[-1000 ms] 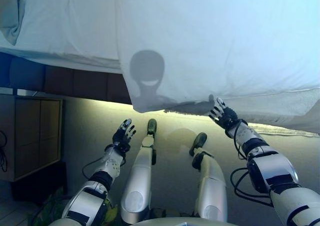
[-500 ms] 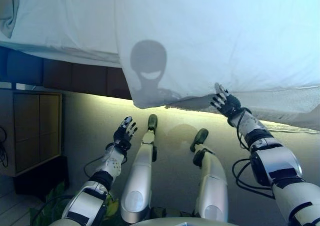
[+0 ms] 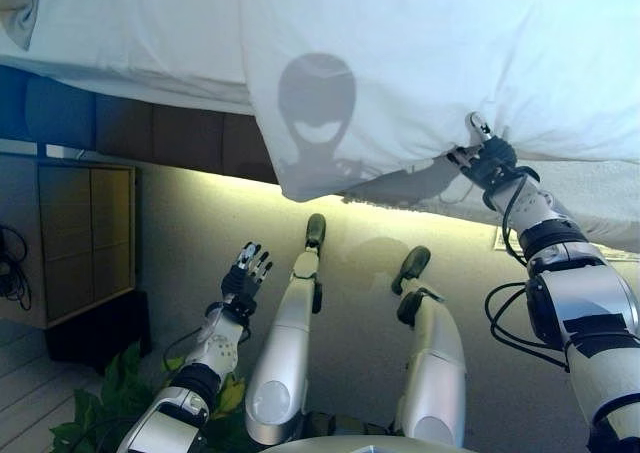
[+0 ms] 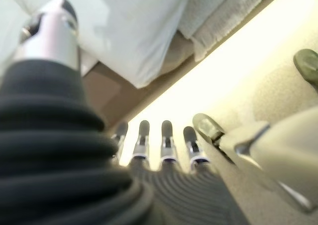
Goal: Make the bed neatly
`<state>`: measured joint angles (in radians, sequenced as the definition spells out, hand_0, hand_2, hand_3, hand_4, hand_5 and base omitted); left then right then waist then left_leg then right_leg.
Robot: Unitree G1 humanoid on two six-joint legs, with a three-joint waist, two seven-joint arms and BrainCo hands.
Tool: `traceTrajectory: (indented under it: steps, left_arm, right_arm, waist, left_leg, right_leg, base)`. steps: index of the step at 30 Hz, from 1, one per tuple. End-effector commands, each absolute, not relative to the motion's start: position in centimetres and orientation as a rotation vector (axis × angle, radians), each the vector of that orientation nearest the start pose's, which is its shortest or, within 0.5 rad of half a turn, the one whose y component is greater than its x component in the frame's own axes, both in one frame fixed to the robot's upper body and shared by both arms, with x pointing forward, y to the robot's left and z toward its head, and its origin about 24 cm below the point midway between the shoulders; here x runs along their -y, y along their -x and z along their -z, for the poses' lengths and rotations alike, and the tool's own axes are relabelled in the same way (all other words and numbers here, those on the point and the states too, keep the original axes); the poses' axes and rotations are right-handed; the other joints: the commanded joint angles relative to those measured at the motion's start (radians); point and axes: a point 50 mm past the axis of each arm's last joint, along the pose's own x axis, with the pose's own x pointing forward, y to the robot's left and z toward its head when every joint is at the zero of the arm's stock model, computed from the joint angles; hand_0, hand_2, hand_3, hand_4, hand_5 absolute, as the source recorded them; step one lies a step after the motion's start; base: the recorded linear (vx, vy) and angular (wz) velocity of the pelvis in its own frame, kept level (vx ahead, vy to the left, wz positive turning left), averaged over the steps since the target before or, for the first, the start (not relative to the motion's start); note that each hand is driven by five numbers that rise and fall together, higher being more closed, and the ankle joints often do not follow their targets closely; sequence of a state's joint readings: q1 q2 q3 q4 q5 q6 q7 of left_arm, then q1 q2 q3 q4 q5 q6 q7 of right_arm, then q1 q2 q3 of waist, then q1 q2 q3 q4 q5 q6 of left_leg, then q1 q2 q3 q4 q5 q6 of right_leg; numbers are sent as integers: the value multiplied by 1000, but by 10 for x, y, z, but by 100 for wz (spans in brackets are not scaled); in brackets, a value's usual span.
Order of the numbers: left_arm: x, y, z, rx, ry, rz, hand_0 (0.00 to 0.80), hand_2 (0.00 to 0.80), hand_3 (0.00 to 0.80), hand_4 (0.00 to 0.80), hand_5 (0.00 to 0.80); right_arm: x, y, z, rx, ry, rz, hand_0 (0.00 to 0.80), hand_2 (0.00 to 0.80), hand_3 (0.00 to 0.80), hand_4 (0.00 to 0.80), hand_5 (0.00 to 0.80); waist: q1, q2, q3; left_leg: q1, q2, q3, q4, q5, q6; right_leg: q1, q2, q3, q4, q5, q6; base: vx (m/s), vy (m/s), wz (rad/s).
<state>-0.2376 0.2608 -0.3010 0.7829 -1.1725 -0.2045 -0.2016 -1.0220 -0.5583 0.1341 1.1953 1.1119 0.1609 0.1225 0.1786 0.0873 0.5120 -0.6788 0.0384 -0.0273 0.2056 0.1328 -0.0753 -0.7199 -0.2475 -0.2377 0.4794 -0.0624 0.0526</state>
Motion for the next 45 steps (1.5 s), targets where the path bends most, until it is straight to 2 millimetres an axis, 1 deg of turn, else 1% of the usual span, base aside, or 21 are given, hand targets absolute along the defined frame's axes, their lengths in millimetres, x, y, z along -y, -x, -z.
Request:
traceTrajectory:
  steps: [1,5,6,10,14,23,29,34,39,43,44,45]
  left_arm:
    - [-191,-254,55,-312,753,-26,0,0,0,0,0]
    - [-189,-254,56,-327,746,-6,0,0,0,0,0]
    - [-189,-253,57,-335,739,-6,0,0,0,0,0]
    - [-189,-252,62,-390,722,-23,0,0,0,0,0]
    - [-190,-251,67,-421,716,-47,0,0,0,0,0]
    - [-197,-245,75,-468,702,-88,0,0,0,0,0]
    - [-199,-240,79,-497,687,-65,0,0,0,0,0]
    - [-200,-237,81,-516,634,-47,0,0,0,0,0]
    - [-200,-225,94,-623,588,-38,0,0,0,0,0]
    - [-202,-219,101,-693,560,-54,0,0,0,0,0]
    - [-200,-220,102,-710,556,-62,0,0,0,0,0]
    - [-199,-220,102,-718,562,-67,0,0,0,0,0]
  right_arm:
    - [265,-404,-228,158,-517,-40,800,800,800,800,800]
    - [263,-404,-212,106,-524,-69,800,800,800,800,800]
    - [263,-404,-208,95,-527,-76,800,800,800,800,800]
    - [261,-403,-188,33,-528,-75,800,800,800,800,800]
    - [259,-402,-175,9,-516,-74,800,800,800,800,800]
    - [255,-401,-171,25,-541,-102,800,800,800,800,800]
    - [247,-400,-166,19,-566,-145,800,800,800,800,800]
    - [235,-401,-159,-3,-582,-184,800,800,800,800,800]
    - [221,-401,-150,-41,-589,-228,800,800,800,800,800]
    - [207,-400,-143,-68,-606,-298,800,800,800,800,800]
    - [198,-399,-140,-81,-610,-331,800,800,800,800,800]
    - [193,-398,-137,-86,-616,-347,800,800,800,800,800]
  waist:
    - [7,26,-1]
    - [6,16,-14]
    - [7,15,-13]
    - [6,6,-43]
    - [3,-4,-75]
    - [12,-27,-131]
    - [32,-51,-166]
    - [46,-68,-190]
    - [51,-81,-218]
    - [46,-85,-245]
    - [43,-87,-260]
    - [40,-87,-268]
  left_leg:
    - [28,19,7,-7,-57,20]
    - [77,26,16,-24,-60,18]
    - [79,29,22,-27,-37,22]
    - [144,39,30,-53,-43,19]
    - [204,51,40,-77,-45,17]
    - [309,65,45,-127,-51,8]
    - [362,72,32,-142,-58,3]
    - [407,78,25,-168,-58,-1]
    - [452,84,28,-192,-55,-5]
    - [493,90,30,-217,-52,-9]
    - [509,91,31,-226,-52,-10]
    - [518,91,31,-230,-51,-10]
  right_leg:
    - [34,2,33,-67,49,54]
    - [90,3,19,-100,54,55]
    - [97,1,7,-115,81,46]
    - [163,1,-2,-158,84,51]
    - [223,-2,-10,-190,86,57]
    - [357,4,-32,-271,92,62]
    - [439,11,-55,-310,89,58]
    - [507,19,-71,-350,92,58]
    - [571,26,-75,-392,96,61]
    - [616,30,-73,-422,96,65]
    - [634,31,-70,-433,97,67]
    - [644,32,-68,-438,97,68]
  base:
    - [-4,16,-4]
    - [-20,20,-10]
    - [-74,44,-13]
    - [4,45,-11]
    - [39,48,-6]
    - [27,6,0]
    - [41,-40,8]
    - [50,-43,6]
    - [52,-22,6]
    - [62,11,1]
    - [79,20,0]
    - [101,19,-1]
